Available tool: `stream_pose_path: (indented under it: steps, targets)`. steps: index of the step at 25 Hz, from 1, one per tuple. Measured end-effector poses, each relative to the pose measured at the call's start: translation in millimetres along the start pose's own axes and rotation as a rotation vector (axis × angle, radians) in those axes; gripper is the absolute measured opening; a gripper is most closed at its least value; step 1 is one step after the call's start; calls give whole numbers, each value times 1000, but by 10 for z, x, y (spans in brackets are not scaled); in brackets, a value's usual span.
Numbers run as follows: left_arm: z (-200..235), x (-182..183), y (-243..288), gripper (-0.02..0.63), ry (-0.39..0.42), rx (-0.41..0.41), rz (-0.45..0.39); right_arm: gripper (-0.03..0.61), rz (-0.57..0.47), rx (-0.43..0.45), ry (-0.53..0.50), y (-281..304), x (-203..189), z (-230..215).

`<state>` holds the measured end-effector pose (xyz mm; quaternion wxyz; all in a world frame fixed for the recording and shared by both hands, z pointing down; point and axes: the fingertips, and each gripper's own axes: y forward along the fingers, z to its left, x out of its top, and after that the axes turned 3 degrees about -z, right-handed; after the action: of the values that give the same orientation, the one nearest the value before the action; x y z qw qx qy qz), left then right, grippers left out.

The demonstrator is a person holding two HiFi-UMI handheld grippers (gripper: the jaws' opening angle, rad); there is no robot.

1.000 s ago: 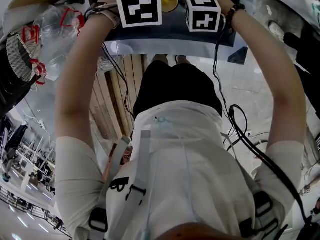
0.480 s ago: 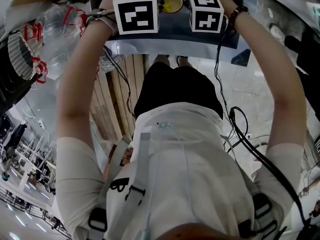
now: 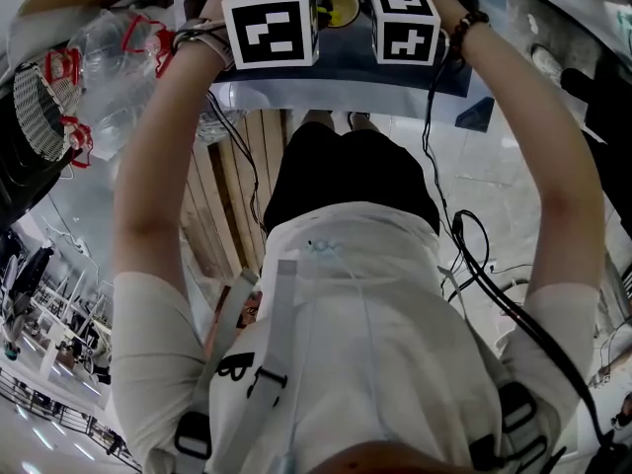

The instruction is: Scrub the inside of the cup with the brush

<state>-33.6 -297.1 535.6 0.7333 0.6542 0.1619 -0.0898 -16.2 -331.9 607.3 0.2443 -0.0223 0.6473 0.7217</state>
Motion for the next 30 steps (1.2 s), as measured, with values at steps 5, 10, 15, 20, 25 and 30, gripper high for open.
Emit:
stream_pose_path:
  steps: [5, 10, 15, 20, 25, 30]
  targets:
    - [53, 175, 35, 35, -18, 1, -66, 74, -1, -2, -1, -2, 9, 12]
    - [188, 263, 58, 36, -21, 38, -91, 74, -3, -4, 7, 11, 6, 22]
    - [315, 158, 36, 35, -27, 97, -32, 74, -4, -6, 15, 9, 13, 22]
    - [371, 85, -48, 35, -52, 134, -17, 72, -1, -7, 17, 10, 0, 4]
    - [245, -67, -85, 35, -67, 112, 13, 74, 11, -5, 16, 7, 7, -12]
    - [84, -93, -67, 37, -112, 78, -52, 74, 23, -9, 25, -1, 12, -12]
